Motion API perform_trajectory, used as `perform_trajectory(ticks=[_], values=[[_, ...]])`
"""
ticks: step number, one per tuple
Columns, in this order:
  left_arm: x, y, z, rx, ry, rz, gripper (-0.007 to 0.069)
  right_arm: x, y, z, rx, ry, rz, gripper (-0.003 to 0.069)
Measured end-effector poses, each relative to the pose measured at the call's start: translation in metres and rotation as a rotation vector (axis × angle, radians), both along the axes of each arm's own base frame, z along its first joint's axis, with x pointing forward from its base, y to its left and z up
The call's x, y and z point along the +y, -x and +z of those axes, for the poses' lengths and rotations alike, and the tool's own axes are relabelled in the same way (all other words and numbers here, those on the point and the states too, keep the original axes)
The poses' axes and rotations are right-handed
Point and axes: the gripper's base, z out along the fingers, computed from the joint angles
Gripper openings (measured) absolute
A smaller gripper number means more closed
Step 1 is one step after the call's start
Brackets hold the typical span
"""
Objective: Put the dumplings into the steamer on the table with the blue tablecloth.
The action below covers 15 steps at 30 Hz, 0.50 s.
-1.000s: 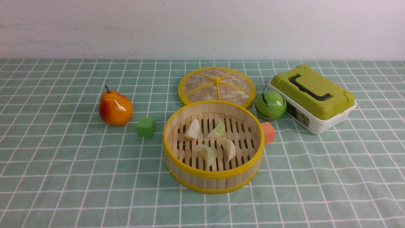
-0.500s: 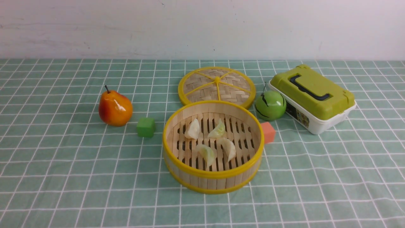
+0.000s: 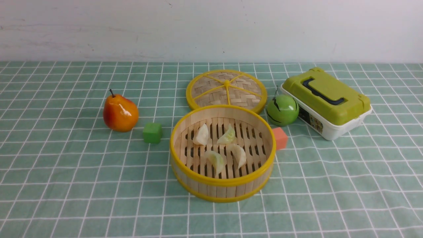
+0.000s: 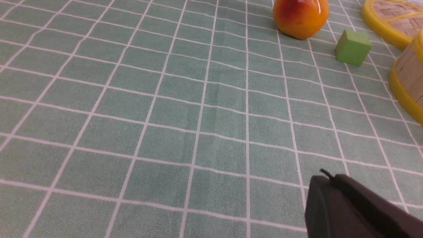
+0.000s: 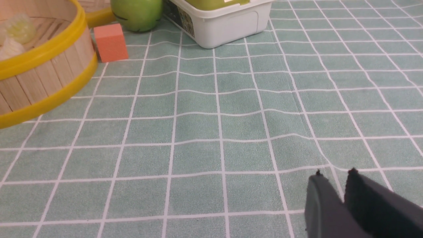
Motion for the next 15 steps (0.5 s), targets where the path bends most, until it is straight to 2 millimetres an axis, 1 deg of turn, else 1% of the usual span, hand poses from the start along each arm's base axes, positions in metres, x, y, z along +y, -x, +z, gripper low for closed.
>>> perform_trajectory(ticks=[15], values=[[0.0000,0.0000,0.0000,0.000,0.000,0.000,-0.0004,0.0000,0.0000,0.0000,0.000,0.000,0.000,0.0123]])
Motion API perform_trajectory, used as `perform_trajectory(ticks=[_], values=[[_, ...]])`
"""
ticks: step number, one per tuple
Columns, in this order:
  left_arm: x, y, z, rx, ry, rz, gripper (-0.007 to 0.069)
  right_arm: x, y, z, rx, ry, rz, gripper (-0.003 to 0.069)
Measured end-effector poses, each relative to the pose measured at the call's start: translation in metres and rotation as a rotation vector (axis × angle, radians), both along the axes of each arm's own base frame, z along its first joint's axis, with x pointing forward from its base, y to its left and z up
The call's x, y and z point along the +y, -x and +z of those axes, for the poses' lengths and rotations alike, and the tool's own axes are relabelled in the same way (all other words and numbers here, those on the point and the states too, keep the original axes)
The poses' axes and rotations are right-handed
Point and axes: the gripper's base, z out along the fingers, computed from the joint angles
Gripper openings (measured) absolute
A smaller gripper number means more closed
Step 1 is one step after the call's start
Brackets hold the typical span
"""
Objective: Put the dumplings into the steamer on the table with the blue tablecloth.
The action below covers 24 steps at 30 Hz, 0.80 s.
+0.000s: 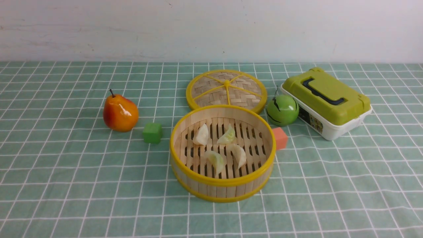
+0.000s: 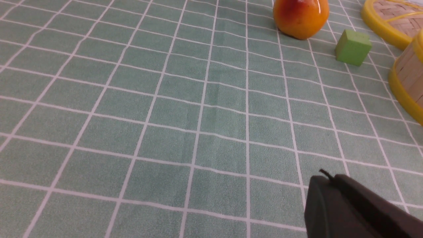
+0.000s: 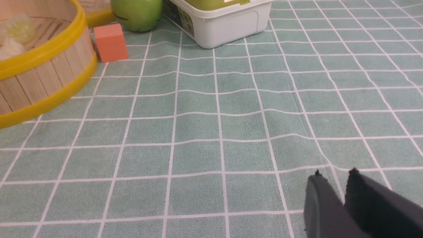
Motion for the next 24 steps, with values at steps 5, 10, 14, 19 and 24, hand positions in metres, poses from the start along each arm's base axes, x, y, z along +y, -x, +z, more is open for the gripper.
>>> perform_trajectory(ticks=[5,10,14,19,24], values=[[0.0000,0.0000,0.0000,0.000,0.000,0.000,0.0000,0.0000,0.0000,0.0000,0.000,0.000,0.000,0.0127],[0.0000,0.0000,0.0000,0.000,0.000,0.000,0.0002,0.0000,0.0000,0.0000,0.000,0.000,0.000,0.0132],[0.0000,0.0000,0.0000,0.000,0.000,0.000,0.0002,0.0000,0.0000,0.0000,0.000,0.000,0.000,0.0138],[0.0000,0.0000,0.0000,0.000,0.000,0.000,0.0002,0.0000,0.0000,0.0000,0.000,0.000,0.000,0.0143],[0.0000,0.0000,0.0000,0.000,0.000,0.000,0.0002,0.0000,0.0000,0.0000,0.000,0.000,0.000,0.0148]])
